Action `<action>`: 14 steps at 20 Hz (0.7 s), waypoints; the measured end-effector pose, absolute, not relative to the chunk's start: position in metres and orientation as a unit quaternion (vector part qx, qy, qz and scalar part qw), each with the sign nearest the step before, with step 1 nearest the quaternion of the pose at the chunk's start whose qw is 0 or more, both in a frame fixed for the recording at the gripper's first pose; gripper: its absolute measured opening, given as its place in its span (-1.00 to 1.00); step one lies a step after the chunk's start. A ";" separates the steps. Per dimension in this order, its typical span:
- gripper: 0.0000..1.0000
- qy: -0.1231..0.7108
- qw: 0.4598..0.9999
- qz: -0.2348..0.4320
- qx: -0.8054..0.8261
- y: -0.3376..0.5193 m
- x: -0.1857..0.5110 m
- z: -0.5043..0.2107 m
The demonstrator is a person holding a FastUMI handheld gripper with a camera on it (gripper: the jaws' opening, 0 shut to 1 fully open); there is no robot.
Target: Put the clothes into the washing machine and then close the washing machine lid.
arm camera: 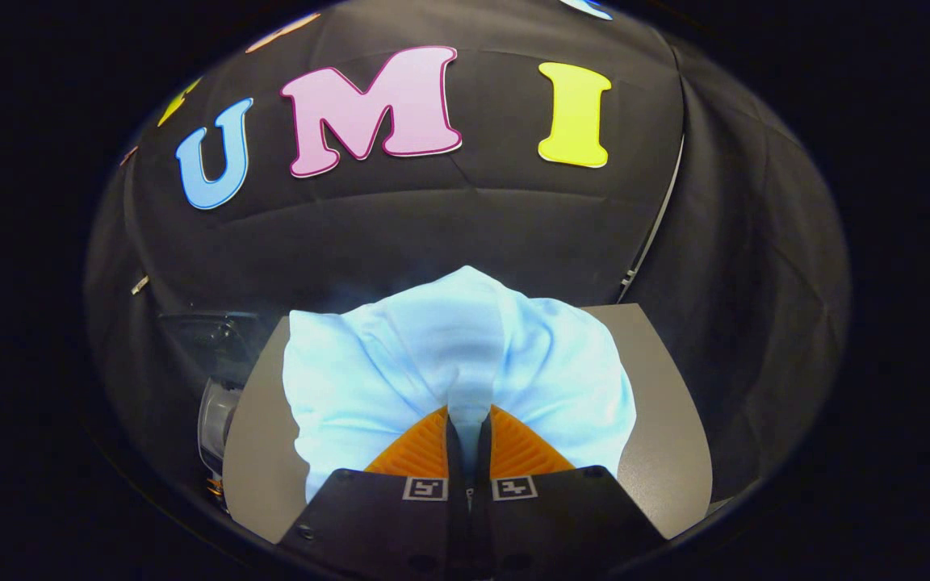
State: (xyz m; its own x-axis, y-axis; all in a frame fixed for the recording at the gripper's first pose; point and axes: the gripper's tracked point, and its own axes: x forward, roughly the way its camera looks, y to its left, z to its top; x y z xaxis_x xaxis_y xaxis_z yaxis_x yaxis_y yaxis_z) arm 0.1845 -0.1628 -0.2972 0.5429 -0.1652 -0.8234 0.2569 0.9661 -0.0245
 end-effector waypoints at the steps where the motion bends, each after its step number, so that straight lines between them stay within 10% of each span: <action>1: -0.90 0.463 0.876 -0.121 0.055 -0.163 0.181 -0.291; 14: -0.90 0.331 0.934 -0.132 0.028 -0.129 0.188 -0.133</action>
State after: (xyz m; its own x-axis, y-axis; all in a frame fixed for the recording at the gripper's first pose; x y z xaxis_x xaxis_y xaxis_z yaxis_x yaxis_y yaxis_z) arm 0.1877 -0.1288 -0.1327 0.7465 -0.2278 -0.6252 0.2651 0.9636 -0.0345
